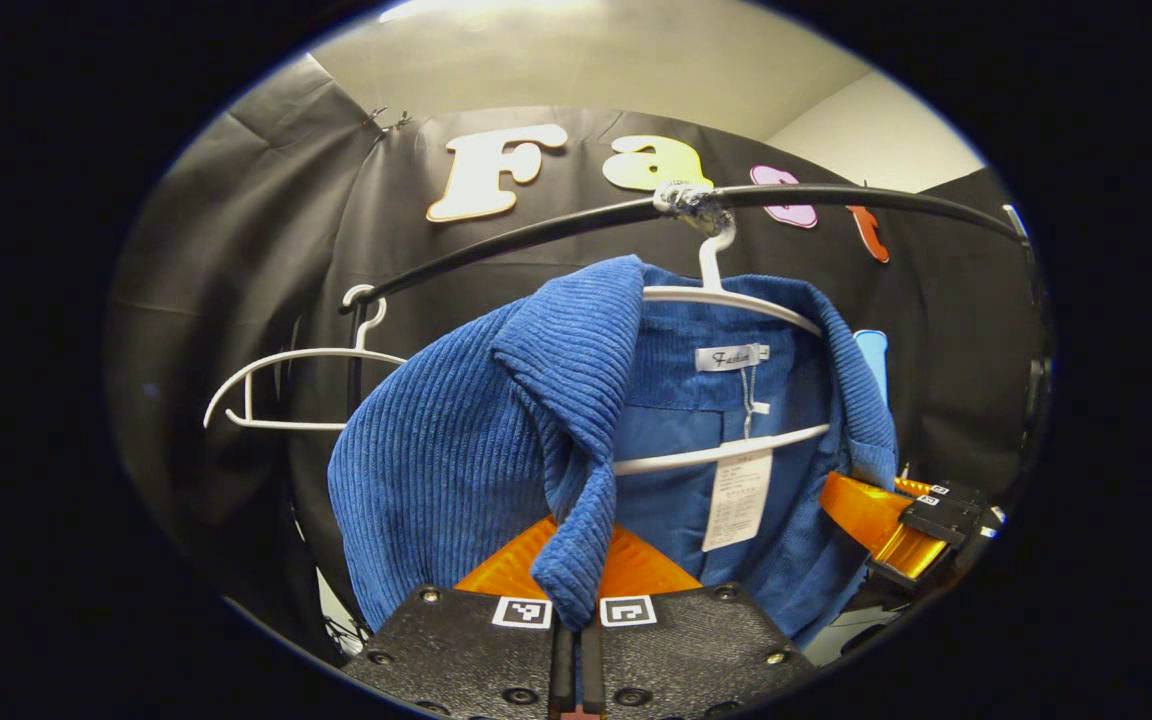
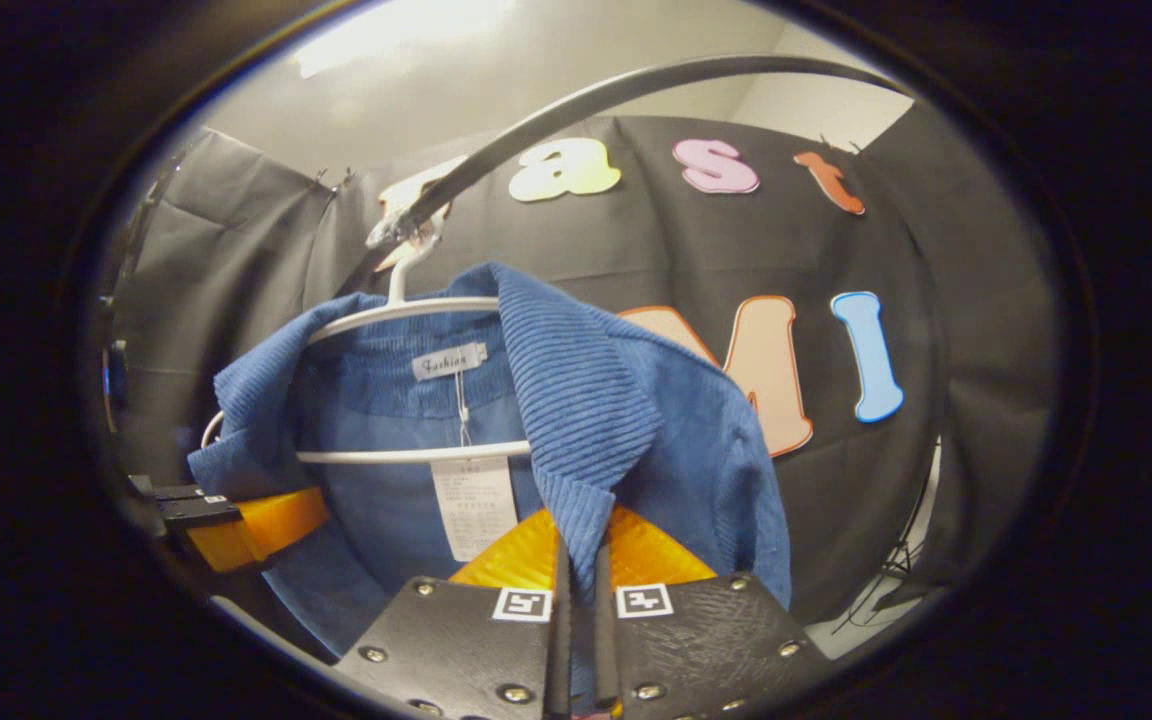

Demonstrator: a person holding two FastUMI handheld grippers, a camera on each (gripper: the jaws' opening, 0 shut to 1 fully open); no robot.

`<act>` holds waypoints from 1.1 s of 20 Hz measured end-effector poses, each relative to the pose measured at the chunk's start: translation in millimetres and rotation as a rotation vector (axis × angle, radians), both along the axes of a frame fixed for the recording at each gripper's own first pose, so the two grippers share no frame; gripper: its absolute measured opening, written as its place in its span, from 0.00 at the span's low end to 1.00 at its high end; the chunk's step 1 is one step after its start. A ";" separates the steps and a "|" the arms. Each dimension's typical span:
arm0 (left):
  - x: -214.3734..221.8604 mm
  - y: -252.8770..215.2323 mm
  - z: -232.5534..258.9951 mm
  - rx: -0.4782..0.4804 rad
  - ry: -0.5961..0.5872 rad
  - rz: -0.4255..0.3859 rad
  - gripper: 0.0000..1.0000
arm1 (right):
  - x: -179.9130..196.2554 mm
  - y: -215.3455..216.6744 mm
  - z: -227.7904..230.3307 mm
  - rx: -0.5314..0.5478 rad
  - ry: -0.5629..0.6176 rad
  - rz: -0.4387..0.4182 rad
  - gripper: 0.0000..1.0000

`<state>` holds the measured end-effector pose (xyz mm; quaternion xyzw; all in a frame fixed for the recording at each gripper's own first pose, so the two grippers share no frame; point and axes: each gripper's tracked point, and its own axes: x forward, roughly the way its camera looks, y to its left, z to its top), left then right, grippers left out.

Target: Grasp the clothes on the hanger with both hands and then place them into the laundry hamper below.

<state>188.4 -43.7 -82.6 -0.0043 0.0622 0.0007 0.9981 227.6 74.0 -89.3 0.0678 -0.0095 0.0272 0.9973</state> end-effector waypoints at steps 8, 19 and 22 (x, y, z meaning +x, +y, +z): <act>-29.8 20.6 36.4 -0.019 0.004 -0.017 0.03 | -31.5 5.5 24.6 -0.050 0.034 0.053 0.09; -38.3 68.5 76.0 0.001 -0.050 0.025 0.03 | -30.0 -61.8 69.0 -0.067 -0.006 -0.070 0.09; -34.5 79.2 84.0 -0.021 -0.078 0.010 0.04 | -22.3 -82.4 73.8 -0.097 -0.018 -0.119 0.09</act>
